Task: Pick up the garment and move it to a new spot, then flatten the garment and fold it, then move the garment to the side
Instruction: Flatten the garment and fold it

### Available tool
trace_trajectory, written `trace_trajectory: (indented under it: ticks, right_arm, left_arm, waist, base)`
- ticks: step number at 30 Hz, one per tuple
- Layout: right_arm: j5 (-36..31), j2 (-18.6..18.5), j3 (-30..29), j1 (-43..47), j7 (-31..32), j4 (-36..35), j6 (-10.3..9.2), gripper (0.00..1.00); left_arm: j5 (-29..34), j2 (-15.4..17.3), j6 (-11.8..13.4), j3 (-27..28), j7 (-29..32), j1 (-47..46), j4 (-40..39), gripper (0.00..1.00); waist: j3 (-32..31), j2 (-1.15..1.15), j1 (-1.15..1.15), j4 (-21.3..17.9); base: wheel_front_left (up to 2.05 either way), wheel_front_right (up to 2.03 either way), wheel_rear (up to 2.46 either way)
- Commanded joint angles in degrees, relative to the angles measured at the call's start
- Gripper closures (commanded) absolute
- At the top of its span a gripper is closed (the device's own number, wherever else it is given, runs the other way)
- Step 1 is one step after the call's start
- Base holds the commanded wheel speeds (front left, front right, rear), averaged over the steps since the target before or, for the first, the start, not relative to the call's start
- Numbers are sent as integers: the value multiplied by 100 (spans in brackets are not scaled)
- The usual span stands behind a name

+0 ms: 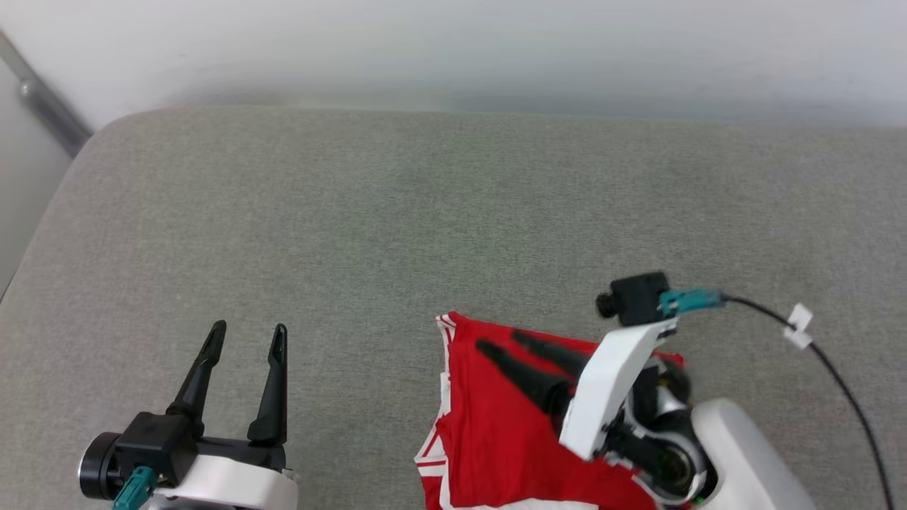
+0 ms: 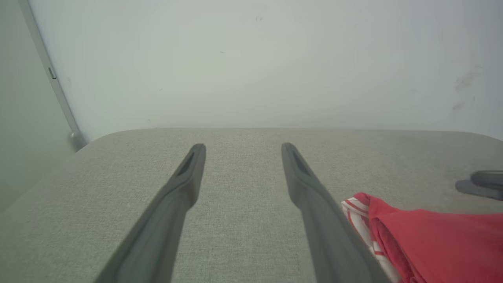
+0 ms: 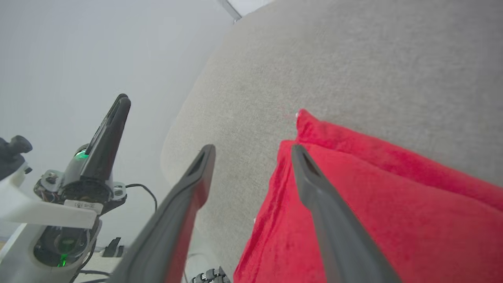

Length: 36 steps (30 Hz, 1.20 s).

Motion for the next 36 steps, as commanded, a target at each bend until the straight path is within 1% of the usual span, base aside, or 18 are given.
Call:
trace_trajectory:
  ticks: [1, 3, 4, 5, 7, 9, 10, 13, 16, 20, 22, 25, 30, 36]
  right_arm:
    - [-324, 0, -197, -164, -41, -71, 0, 0]
    - [-883, -1, -398, -290, -83, -186, 0, 0]
    - [-883, -1, -398, -290, -83, -186, 0, 0]
    - [-1212, -89, -407, -378, -130, -318, 0, 0]
    - [-1888, -534, -230, -550, -407, -639, -1, 0]
    - [-2345, -898, -195, -541, -734, -804, -2, 0]
    - [-2781, -1312, -418, -544, -1195, -927, -2, 0]
    - [-3095, -1600, -791, -415, -1632, -1002, -1, 0]
    - [-3331, -1725, -1253, -179, -2036, -1085, -1, 0]
    - [-3444, -1585, -1912, 311, -2556, -1229, -1, 0]
    - [-3390, -1418, -2207, 611, -2796, -1309, -1, 0]
    - [-3441, -1205, -2449, 1012, -3115, -1506, -1, 0]
    - [-3541, -932, -2420, 1431, -3548, -1755, -1, 0]
    - [-3667, -735, -2311, 1618, -3805, -1734, -1, 0]
  left_arm:
    - [9, 17, -7, 15, -11, -18, -32, 0]
    - [15, 18, -7, 5, -11, -45, -55, 0]
    - [15, 18, -7, 5, -11, -45, -55, 0]
    - [17, 19, -7, 0, -11, -61, -63, 0]
    - [25, 18, -7, -6, -11, -91, -80, 0]
    - [35, 12, -7, 9, -11, -113, -88, 0]
    - [39, 6, -7, 17, -11, -123, -110, 0]
    - [53, 8, -7, -2, -11, -155, -122, 0]
    - [50, -1, -7, 12, -11, -169, -146, 0]
    - [8, -23, -7, 27, -11, -156, -182, 0]
    - [-12, -34, -7, 14, -11, -118, -181, 0]
    - [-41, -32, -8, 23, -11, -49, -178, 0]
    - [-98, -59, -7, 45, -11, -26, -266, 0]
    - [-122, -94, -8, 20, -11, 2, -395, 0]
  waist:
    - [-6, 0, 0, -89]
    - [4, 0, 0, -158]
    - [4, 0, 0, -158]
    - [13, 0, 0, -188]
    - [37, 0, 0, -250]
    - [45, 0, 0, -326]
    - [64, 0, 0, -437]
    - [84, 0, 0, -526]
    - [107, 0, 0, -609]
    - [115, 0, 0, -686]
    - [103, 0, 0, -707]
    - [94, 0, 0, -722]
    - [112, 0, 0, -728]
    - [97, 0, 0, -708]
  base:
    - [0, 0, 0]
    - [0, 0, 0]
    - [0, 0, 0]
    - [0, 0, 0]
    - [0, 0, 0]
    - [0, 0, 0]
    - [0, 0, 0]
    - [0, 0, 0]
    - [0, 0, 0]
    - [0, 0, 0]
    - [0, 0, 0]
    - [0, 0, 0]
    - [0, 0, 0]
    - [0, 0, 0]
